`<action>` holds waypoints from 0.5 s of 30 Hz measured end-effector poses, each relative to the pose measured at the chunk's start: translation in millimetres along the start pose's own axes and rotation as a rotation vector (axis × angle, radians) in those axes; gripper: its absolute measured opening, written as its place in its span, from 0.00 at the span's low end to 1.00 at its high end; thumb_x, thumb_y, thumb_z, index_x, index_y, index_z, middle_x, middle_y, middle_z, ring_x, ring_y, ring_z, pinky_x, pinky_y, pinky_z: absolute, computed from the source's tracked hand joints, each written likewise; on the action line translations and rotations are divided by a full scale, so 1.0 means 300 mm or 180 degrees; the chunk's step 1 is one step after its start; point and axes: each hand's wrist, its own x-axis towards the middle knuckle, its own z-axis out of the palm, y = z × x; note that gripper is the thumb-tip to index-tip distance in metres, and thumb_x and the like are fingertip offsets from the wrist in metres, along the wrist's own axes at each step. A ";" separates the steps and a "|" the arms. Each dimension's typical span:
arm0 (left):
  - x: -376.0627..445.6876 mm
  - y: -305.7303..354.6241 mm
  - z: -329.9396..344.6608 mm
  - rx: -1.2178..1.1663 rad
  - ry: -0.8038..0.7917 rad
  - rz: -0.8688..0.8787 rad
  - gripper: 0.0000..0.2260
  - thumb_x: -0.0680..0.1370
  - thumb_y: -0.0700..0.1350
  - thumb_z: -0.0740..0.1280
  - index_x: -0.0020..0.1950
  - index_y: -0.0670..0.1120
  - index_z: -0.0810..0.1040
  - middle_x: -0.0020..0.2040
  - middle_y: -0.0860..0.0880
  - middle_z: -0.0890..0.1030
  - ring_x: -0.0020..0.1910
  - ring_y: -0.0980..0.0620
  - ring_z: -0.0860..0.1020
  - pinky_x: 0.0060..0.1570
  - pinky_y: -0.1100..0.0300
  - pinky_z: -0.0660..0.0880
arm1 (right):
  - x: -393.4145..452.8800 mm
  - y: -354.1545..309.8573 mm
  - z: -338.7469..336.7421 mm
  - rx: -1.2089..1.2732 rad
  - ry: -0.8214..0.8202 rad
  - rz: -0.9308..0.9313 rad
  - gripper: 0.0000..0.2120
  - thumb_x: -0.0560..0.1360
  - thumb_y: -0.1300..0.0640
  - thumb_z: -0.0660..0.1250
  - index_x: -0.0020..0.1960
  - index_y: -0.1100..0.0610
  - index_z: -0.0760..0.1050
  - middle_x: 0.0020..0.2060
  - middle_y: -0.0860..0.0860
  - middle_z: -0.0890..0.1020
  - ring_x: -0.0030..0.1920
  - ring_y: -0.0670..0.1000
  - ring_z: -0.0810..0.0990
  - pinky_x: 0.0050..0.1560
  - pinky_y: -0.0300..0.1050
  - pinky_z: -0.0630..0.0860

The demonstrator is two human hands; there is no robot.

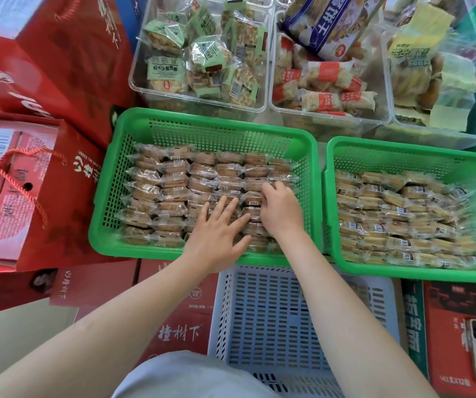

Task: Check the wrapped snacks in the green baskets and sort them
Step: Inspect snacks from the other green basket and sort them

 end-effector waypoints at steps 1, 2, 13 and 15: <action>0.000 0.000 -0.001 -0.0002 -0.0005 -0.0004 0.28 0.83 0.65 0.46 0.82 0.59 0.52 0.83 0.49 0.41 0.81 0.49 0.36 0.77 0.43 0.35 | -0.001 0.000 -0.003 0.0028 -0.0043 -0.0035 0.12 0.78 0.66 0.61 0.59 0.58 0.76 0.51 0.57 0.76 0.52 0.58 0.74 0.42 0.48 0.68; -0.001 0.001 -0.001 -0.0003 -0.0012 -0.0007 0.28 0.83 0.64 0.46 0.82 0.59 0.52 0.83 0.49 0.41 0.81 0.49 0.36 0.77 0.43 0.35 | -0.001 -0.002 -0.007 0.0031 -0.0079 -0.0065 0.13 0.78 0.66 0.61 0.60 0.58 0.76 0.51 0.57 0.77 0.52 0.59 0.74 0.42 0.48 0.69; -0.001 -0.001 0.005 -0.0020 -0.0027 -0.0027 0.27 0.83 0.64 0.46 0.82 0.60 0.52 0.83 0.49 0.41 0.81 0.48 0.37 0.78 0.42 0.36 | 0.005 -0.012 -0.026 -0.0262 -0.0297 -0.0127 0.19 0.77 0.70 0.59 0.65 0.56 0.71 0.54 0.59 0.74 0.53 0.61 0.74 0.41 0.49 0.68; -0.001 -0.003 0.006 -0.0031 -0.0031 -0.0027 0.27 0.83 0.64 0.46 0.82 0.60 0.52 0.83 0.49 0.41 0.82 0.48 0.37 0.78 0.42 0.36 | 0.006 -0.016 -0.031 -0.0240 -0.0372 -0.0117 0.20 0.76 0.71 0.59 0.64 0.55 0.72 0.55 0.59 0.74 0.54 0.61 0.74 0.42 0.49 0.69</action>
